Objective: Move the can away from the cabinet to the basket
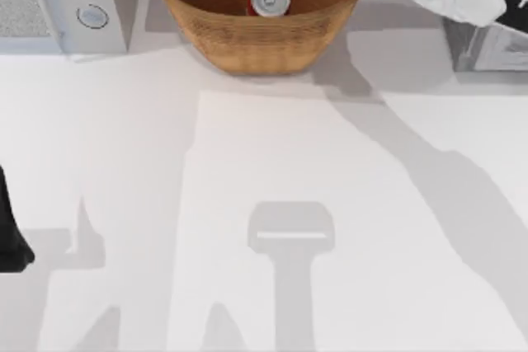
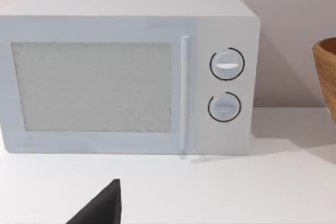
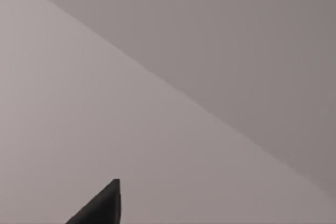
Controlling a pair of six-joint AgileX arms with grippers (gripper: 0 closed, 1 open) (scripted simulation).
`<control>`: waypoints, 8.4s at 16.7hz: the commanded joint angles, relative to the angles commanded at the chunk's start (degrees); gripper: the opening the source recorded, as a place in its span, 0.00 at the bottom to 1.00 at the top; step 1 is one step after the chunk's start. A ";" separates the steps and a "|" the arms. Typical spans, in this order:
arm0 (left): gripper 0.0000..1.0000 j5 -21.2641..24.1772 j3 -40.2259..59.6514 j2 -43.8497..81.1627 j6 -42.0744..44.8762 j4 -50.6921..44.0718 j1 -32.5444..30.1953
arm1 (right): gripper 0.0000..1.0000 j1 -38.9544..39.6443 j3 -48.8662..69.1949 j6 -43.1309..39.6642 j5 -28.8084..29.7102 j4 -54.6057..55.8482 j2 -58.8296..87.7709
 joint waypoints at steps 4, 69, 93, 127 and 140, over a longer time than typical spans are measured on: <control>1.00 0.00 0.00 0.00 0.00 0.00 0.00 | 1.00 -6.17 -21.46 -0.25 -6.30 -3.99 -26.41; 1.00 0.00 0.00 0.00 0.00 0.00 0.00 | 1.00 -90.52 -38.49 0.82 -90.77 7.43 -30.35; 1.00 0.00 0.00 0.00 0.00 0.00 0.00 | 1.00 -78.00 2.73 2.29 -78.21 -40.54 -40.05; 1.00 0.00 0.00 0.00 0.00 0.00 0.00 | 1.00 -10.37 7.55 -0.27 -8.66 -41.78 -34.33; 1.00 0.00 0.00 0.00 0.00 0.00 0.00 | 1.00 -13.97 -14.92 -0.48 -13.11 -37.10 -52.35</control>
